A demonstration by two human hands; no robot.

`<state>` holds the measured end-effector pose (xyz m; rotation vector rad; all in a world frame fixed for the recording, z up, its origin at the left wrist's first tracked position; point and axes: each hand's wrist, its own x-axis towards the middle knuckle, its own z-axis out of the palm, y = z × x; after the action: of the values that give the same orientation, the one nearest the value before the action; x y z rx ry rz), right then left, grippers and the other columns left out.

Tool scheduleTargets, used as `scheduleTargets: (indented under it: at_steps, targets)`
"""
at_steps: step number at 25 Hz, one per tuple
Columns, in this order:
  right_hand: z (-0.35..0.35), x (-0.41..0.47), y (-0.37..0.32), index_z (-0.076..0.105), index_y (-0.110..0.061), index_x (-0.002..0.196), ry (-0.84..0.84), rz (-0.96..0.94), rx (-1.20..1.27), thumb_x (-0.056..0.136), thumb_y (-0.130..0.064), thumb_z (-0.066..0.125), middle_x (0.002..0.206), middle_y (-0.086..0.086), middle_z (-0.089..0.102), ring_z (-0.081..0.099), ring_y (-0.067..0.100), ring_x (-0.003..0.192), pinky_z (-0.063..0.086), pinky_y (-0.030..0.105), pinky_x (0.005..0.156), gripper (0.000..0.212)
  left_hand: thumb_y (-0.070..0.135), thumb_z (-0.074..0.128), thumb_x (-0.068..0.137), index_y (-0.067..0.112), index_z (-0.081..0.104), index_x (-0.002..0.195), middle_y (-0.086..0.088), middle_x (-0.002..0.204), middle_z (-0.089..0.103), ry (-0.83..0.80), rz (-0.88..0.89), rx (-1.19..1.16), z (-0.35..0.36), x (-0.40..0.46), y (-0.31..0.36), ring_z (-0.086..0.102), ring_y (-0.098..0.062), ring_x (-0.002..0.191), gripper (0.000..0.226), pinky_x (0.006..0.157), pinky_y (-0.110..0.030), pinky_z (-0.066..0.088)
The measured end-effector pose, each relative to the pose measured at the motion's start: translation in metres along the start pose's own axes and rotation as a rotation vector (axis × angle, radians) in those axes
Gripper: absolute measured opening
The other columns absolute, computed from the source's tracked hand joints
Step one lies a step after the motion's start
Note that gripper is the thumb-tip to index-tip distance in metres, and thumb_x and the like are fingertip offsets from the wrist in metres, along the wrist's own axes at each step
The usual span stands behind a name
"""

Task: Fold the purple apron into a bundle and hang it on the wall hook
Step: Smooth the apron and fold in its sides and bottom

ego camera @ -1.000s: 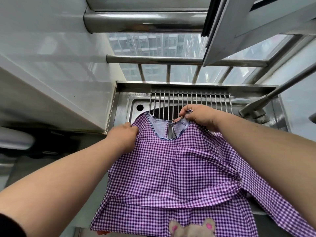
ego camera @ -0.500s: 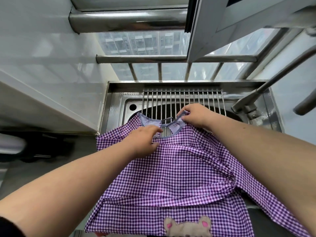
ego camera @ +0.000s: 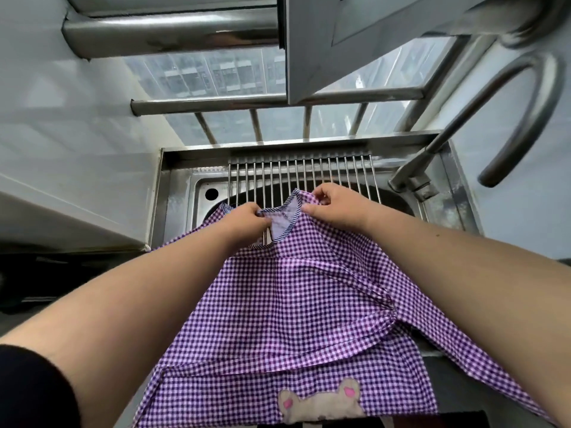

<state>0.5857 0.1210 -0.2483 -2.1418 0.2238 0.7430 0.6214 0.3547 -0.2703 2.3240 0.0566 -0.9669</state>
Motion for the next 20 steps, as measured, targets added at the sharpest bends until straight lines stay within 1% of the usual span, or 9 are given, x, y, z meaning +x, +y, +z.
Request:
scheduleTargets:
  at_steps: [2,4,6,8,9,12,15,17,20]
  targets:
    - [0.001,-0.014,0.017,0.055,-0.026,0.124,-0.104,0.082,-0.095,0.095,-0.056,0.067,0.115,-0.004,0.066,0.067,0.013,0.1,0.055,0.027,0.079,0.044,0.028,0.058,0.106,0.009,0.058,0.12,-0.009,0.109,0.066,0.024,0.006,0.063,-0.009,0.002,0.001,0.063,-0.017,0.09,0.024,0.084,-0.039,0.056]
    - [0.004,-0.028,0.036,0.059,-0.025,0.125,-0.093,0.143,-0.24,0.094,-0.053,0.068,0.112,-0.005,0.069,0.068,0.012,0.096,0.059,0.032,0.082,0.042,0.026,0.057,0.106,0.009,0.059,0.124,-0.009,0.11,0.067,0.06,0.013,0.141,-0.01,0.005,0.006,0.064,-0.019,0.092,0.024,0.077,-0.036,0.054]
    - [0.001,-0.039,0.051,0.06,-0.028,0.126,0.036,0.193,-0.378,0.096,-0.052,0.067,0.11,-0.008,0.069,0.067,0.013,0.097,0.057,0.038,0.087,0.039,0.023,0.055,0.105,0.008,0.058,0.126,-0.009,0.109,0.067,0.089,0.011,0.213,-0.005,0.008,0.013,0.065,-0.021,0.092,0.026,0.079,-0.038,0.055]
    - [-0.003,-0.053,0.064,0.06,-0.029,0.129,0.218,0.209,-0.454,0.098,-0.05,0.066,0.12,-0.006,0.067,0.065,0.02,0.109,0.053,0.043,0.096,0.039,0.022,0.058,0.1,0.01,0.053,0.125,-0.008,0.11,0.064,0.114,-0.002,0.232,0.003,0.005,0.018,0.065,-0.022,0.094,0.028,0.086,-0.042,0.058]
    - [-0.004,-0.061,0.071,0.059,-0.028,0.131,0.314,0.199,-0.449,0.098,-0.048,0.066,0.128,-0.003,0.063,0.062,0.023,0.117,0.05,0.046,0.102,0.039,0.025,0.06,0.098,0.014,0.047,0.128,-0.008,0.119,0.059,0.143,0.004,0.233,0.008,0.001,0.021,0.064,-0.022,0.101,0.035,0.092,-0.044,0.058]
    - [0.004,-0.092,0.093,0.056,-0.026,0.135,0.468,0.202,-0.341,0.101,-0.04,0.064,0.139,0.001,0.053,0.053,0.026,0.129,0.044,0.046,0.11,0.038,0.038,0.058,0.093,0.025,0.04,0.138,-0.006,0.139,0.04,0.229,0.249,0.477,0.024,-0.018,0.026,0.048,-0.025,0.127,0.05,0.11,-0.049,0.049]
    - [0.022,-0.131,0.111,0.053,-0.025,0.135,0.495,0.253,-0.317,0.103,-0.035,0.06,0.142,0.002,0.05,0.051,0.024,0.132,0.04,0.042,0.113,0.035,0.049,0.057,0.094,0.033,0.054,0.126,0.0,0.134,0.046,0.133,0.593,0.786,0.043,-0.044,0.036,0.048,-0.02,0.121,0.036,0.109,-0.043,0.048]
    - [0.031,-0.158,0.121,0.054,-0.023,0.135,0.543,0.287,-0.296,0.103,-0.033,0.059,0.141,0.001,0.051,0.052,0.024,0.13,0.042,0.041,0.111,0.034,0.051,0.054,0.097,0.034,0.06,0.121,0.004,0.127,0.052,-0.004,0.702,0.895,0.056,-0.055,0.043,0.052,-0.018,0.116,0.03,0.104,-0.042,0.051]
    - [0.043,-0.19,0.145,0.059,-0.022,0.129,0.613,0.396,-0.257,0.102,-0.032,0.06,0.133,0.002,0.057,0.058,0.027,0.123,0.047,0.042,0.104,0.029,0.049,0.053,0.098,0.034,0.061,0.129,0.005,0.125,0.057,-0.188,0.741,0.974,0.074,-0.066,0.05,0.057,-0.02,0.118,0.036,0.102,-0.044,0.053]
